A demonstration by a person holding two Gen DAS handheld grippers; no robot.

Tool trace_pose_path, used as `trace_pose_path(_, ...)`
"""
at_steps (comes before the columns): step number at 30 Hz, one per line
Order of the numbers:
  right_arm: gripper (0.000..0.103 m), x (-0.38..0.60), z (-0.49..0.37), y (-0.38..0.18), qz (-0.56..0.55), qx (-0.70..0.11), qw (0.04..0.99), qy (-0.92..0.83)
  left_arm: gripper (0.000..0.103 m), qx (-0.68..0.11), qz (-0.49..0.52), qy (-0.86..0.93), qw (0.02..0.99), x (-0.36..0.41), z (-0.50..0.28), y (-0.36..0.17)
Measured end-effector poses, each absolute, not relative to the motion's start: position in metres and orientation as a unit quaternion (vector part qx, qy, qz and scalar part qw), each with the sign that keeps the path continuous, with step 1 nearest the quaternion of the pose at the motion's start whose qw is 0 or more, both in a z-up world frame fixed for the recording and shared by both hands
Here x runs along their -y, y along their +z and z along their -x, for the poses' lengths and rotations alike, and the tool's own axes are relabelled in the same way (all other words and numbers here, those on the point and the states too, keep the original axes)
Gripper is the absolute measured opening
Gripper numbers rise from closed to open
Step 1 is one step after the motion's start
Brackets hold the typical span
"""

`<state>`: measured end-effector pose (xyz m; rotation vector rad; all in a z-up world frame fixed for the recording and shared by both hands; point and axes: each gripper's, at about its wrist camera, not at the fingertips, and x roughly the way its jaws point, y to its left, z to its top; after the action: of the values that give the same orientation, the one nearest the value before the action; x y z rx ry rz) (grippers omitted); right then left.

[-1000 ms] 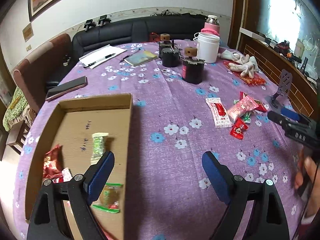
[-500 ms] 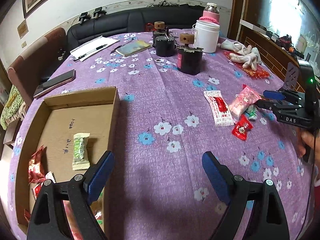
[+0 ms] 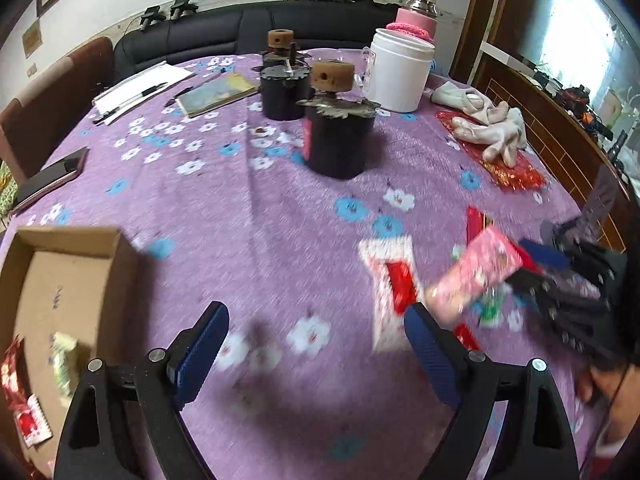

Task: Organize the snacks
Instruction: 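Grasp the white-and-red packet with left gripper while right grasps red gold-label candy bar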

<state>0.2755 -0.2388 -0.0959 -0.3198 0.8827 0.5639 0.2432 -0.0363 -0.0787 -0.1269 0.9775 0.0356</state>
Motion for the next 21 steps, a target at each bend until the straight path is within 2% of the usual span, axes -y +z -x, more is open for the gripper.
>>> trace_pose_path(6, 0.029, 0.254, -0.260, -0.086, 0.089, -0.419, 0.868, 0.251, 0.091, -0.484, 0.087, -0.005, 0.871, 0.049, -0.267, -0.088)
trace_pose_path(15, 0.029, 0.275, -0.229, -0.058, 0.020, -0.396, 0.885, 0.243, 0.091, -0.488, 0.045, 0.014, 0.872, 0.062, -0.275, -0.100)
trace_pose_path(18, 0.029, 0.279, -0.214, -0.044, -0.006, -0.381, 0.890, 0.250, 0.078, -0.478, -0.005, 0.027, 0.878, 0.071, -0.269, -0.102)
trace_pose_path(19, 0.029, 0.279, -0.209, -0.040, -0.009, -0.375, 0.892, 0.252, 0.068, -0.474, -0.006, 0.021, 0.880, 0.072, -0.267, -0.101)
trace_pose_path(20, 0.029, 0.279, -0.203, -0.036, -0.012, -0.369, 0.894, 0.253, 0.052, -0.471, -0.010, 0.018, 0.882, 0.073, -0.265, -0.100)
trace_pose_path(21, 0.029, 0.279, -0.198, -0.033, -0.016, -0.365, 0.895, 0.254, 0.044, -0.470, -0.014, 0.015, 0.882, 0.074, -0.265, -0.098)
